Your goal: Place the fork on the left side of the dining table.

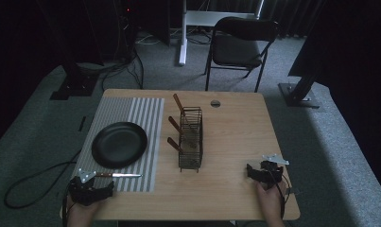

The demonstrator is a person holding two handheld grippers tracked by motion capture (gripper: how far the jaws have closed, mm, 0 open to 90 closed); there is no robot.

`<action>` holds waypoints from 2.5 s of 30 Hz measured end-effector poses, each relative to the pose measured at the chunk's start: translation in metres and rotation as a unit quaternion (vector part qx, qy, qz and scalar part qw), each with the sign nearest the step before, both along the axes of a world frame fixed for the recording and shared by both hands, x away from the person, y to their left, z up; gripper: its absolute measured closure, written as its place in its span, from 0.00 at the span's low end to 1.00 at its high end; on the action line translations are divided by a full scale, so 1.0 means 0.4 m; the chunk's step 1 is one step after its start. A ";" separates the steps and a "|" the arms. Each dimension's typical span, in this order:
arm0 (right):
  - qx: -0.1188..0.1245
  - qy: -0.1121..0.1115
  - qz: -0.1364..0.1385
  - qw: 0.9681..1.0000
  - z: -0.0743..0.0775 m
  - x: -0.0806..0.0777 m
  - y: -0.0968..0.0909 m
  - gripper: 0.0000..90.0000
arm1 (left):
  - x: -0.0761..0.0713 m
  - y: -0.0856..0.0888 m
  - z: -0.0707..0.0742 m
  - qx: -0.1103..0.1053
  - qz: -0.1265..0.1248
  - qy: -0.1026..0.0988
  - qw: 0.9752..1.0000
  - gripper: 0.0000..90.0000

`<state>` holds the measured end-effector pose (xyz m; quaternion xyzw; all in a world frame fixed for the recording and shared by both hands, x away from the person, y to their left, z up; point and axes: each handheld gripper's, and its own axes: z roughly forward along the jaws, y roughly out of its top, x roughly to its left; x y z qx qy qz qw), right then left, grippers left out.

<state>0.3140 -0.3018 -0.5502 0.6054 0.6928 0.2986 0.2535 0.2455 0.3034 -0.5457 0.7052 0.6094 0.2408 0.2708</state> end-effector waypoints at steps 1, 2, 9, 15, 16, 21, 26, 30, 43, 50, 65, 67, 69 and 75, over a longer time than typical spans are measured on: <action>0.000 0.000 0.000 1.000 0.000 0.000 0.000 0.14 | 0.000 0.000 0.000 0.000 -0.001 0.000 1.000 0.00; 0.000 0.000 0.000 1.000 0.000 0.000 0.000 0.14 | 0.000 0.001 0.000 0.000 -0.002 0.001 1.000 0.00; 0.000 0.000 0.000 1.000 0.000 0.000 0.000 0.14 | 0.000 0.001 0.000 0.000 -0.003 0.001 1.000 0.00; 0.000 0.000 0.000 1.000 0.000 0.000 0.000 0.14 | 0.001 0.003 0.002 0.002 -0.009 0.006 1.000 0.00; 0.000 0.000 0.000 1.000 0.000 0.000 0.000 0.14 | 0.001 0.004 0.002 0.002 -0.011 0.006 1.000 0.00; 0.000 0.000 0.000 1.000 0.000 0.000 0.000 0.14 | 0.000 0.009 0.005 0.001 -0.019 0.007 1.000 0.01; 0.000 0.000 0.000 1.000 0.000 0.000 0.000 0.14 | -0.006 0.018 0.008 -0.002 -0.018 0.008 1.000 0.04; 0.000 0.000 -0.001 1.000 0.000 0.000 0.000 0.14 | -0.013 0.019 0.017 -0.010 -0.018 0.002 1.000 0.04; 0.000 0.000 -0.001 1.000 0.000 0.000 0.000 0.14 | -0.013 -0.045 0.059 -0.018 -0.077 -0.009 0.997 0.04; 0.000 0.000 -0.003 1.000 0.000 0.000 0.001 0.14 | -0.003 -0.060 0.089 -0.050 -0.096 -0.018 0.994 0.04; 0.001 0.000 -0.005 1.000 0.000 -0.001 0.003 0.14 | 0.042 -0.109 0.119 -0.041 -0.130 -0.016 0.991 0.04; 0.001 0.000 -0.006 1.000 0.000 -0.001 0.003 0.14 | 0.049 -0.112 0.125 -0.041 -0.134 -0.017 0.990 0.04; 0.001 0.000 -0.006 1.000 0.000 -0.001 0.003 0.14 | 0.055 -0.115 0.133 -0.040 -0.136 -0.021 0.990 0.04; 0.000 0.000 -0.006 1.000 0.000 -0.001 0.003 0.14 | 0.073 -0.129 0.153 -0.043 -0.149 -0.029 0.987 0.04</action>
